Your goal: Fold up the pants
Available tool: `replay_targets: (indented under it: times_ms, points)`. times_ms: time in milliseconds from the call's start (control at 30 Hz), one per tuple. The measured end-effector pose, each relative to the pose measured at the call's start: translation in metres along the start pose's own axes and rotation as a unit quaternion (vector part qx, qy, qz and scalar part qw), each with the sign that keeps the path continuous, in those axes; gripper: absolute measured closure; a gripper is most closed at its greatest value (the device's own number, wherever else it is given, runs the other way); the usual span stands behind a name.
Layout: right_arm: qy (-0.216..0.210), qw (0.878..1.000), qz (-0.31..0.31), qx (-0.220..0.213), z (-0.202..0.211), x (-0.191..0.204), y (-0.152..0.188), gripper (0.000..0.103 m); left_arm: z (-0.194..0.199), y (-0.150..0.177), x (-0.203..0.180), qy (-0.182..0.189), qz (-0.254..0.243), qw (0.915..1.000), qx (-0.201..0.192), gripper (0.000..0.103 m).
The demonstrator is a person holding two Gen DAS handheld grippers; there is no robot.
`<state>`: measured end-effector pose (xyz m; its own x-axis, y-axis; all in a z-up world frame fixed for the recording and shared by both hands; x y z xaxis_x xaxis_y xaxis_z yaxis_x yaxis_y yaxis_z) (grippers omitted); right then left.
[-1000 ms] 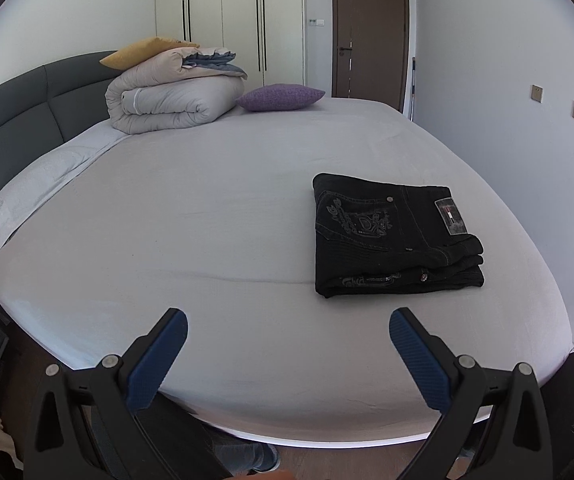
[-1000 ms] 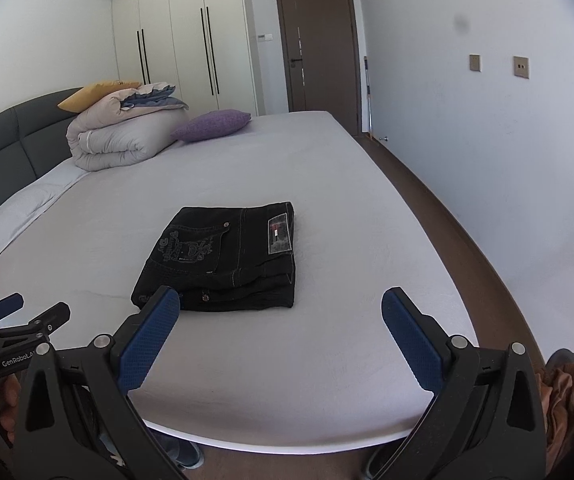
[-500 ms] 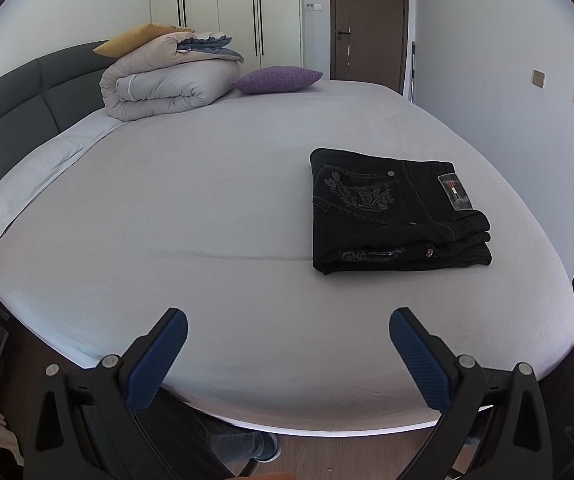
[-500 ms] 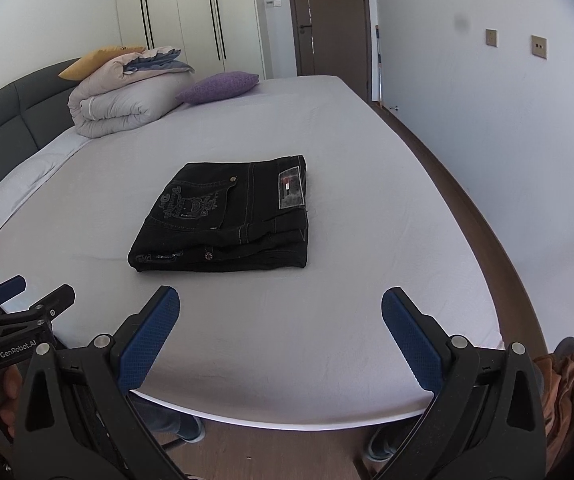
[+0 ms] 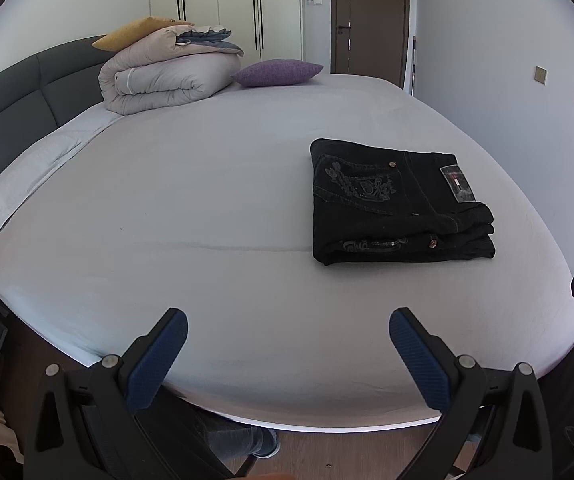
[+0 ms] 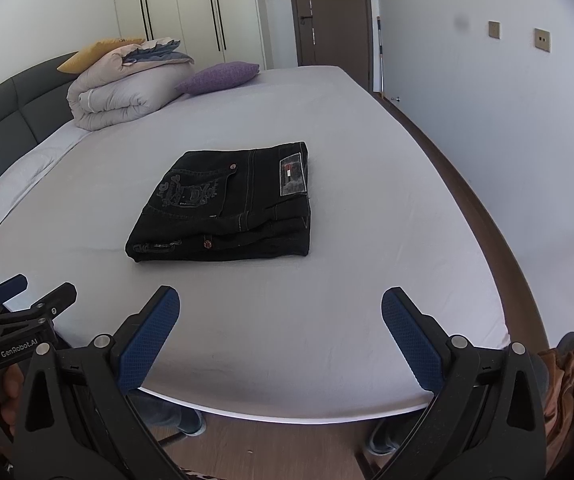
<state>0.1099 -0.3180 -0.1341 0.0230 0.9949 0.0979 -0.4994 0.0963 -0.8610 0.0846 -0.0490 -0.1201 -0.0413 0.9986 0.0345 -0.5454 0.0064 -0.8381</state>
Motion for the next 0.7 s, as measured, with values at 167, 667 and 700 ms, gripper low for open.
replay_targets:
  times_ms: [167,667,700]
  points:
    - [0.0,1.0,-0.001,0.002,-0.0009,0.0019,0.001,0.0,-0.0005,0.0007,-0.0006,0.0,0.0,1.0,0.001,0.0]
    - [-0.001,1.0,-0.004,0.004,-0.0033,0.0041,0.0027,0.0,-0.002,0.0032,-0.001,0.001,0.0,1.0,0.003,0.0]
    - [0.0,1.0,-0.004,0.004,-0.0028,0.004,0.0026,0.0,-0.0024,0.0034,-0.0011,0.001,0.0,1.0,0.004,0.0]
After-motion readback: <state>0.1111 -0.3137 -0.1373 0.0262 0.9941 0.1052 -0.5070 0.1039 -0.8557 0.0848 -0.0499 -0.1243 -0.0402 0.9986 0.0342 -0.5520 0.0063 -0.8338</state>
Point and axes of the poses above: each gripper's, at about its wrist camera, not at the fingertips, and z roughly against the way its jaws point, x to its left, y to its underside, the point moved 9 cm from there along -z, roughly the way its jaws point, and after that the axes turned 10 degrees about -x, right-handed, at the moved point
